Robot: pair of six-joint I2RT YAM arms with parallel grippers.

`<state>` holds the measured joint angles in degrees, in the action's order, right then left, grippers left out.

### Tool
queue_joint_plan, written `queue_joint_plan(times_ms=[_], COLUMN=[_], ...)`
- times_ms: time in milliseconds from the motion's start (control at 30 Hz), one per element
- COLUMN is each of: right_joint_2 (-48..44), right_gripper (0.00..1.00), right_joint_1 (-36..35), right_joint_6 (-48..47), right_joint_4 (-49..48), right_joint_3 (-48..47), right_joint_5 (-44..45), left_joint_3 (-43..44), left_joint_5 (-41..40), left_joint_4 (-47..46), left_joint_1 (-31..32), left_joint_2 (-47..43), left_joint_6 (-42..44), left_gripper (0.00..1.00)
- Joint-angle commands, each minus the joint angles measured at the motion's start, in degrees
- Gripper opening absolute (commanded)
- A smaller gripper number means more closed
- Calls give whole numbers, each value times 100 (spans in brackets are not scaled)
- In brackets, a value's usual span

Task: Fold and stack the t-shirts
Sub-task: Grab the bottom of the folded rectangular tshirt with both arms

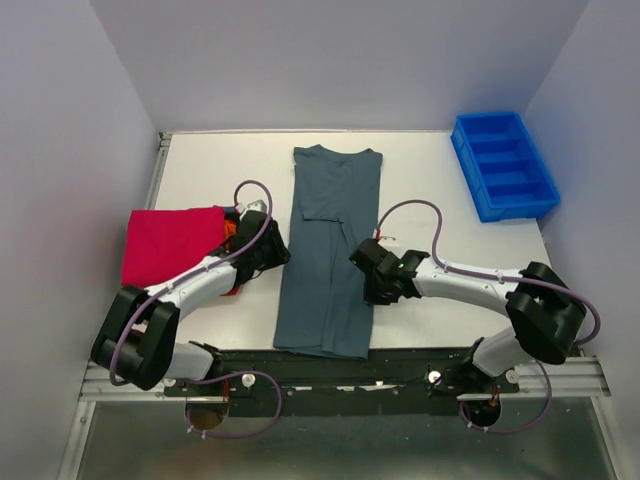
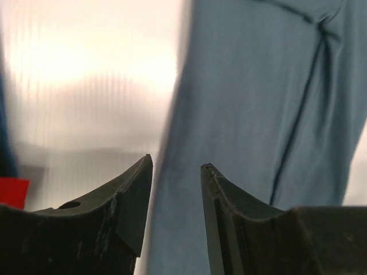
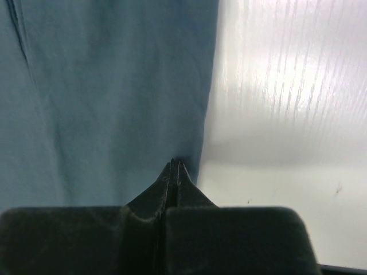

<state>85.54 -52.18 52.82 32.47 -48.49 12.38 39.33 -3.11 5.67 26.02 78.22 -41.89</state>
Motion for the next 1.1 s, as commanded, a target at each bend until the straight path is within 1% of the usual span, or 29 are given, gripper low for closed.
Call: queue_joint_plan(times_ms=[0,167,267,300,367,533,700,867,1000,1033,1067], right_joint_2=[156,507,701,753,824,1104,1562,1738,1765,1704,1590], right_gripper=[1,1,1,1,1,1,1,1,1,4,10], right_joint_1=[173,498,770,875,1025,1473,1983,2440,2538,2538,2538], right_joint_6=[-430,-571,-650,-685,-755,-1124,-1502,-1836,-2056,-2126,-2205], right_joint_4=[-302,-355,-618,-689,-707,-786,-707,-681,-566,-575,-566], right_joint_3=[-205,-257,-126,-117,-126,-380,-749,-1170,-1470,-1496,-1488], right_joint_5=[-245,-508,-789,-903,-896,-974,-1010,-1018,-1036,-1088,-1184], left_joint_3=[-531,-444,-514,-549,-462,-102,416,1154,1787,1945,2051], left_joint_5=[-268,38,-31,-49,-93,-14,13,-92,-277,-312,-313], left_joint_4=[-198,-356,-540,-750,-813,-962,-989,-840,-603,-576,-393], left_joint_1=[43,43,52,44,43,52,52,52,52,52,52], left_joint_2=[-316,237,527,615,852,1485,2083,2628,2927,2980,2998], left_joint_6=[-100,-170,-258,-293,-329,-416,-531,-548,-478,-461,-408], left_gripper=[53,51,47,45,43,41,40,39,39,39,39])
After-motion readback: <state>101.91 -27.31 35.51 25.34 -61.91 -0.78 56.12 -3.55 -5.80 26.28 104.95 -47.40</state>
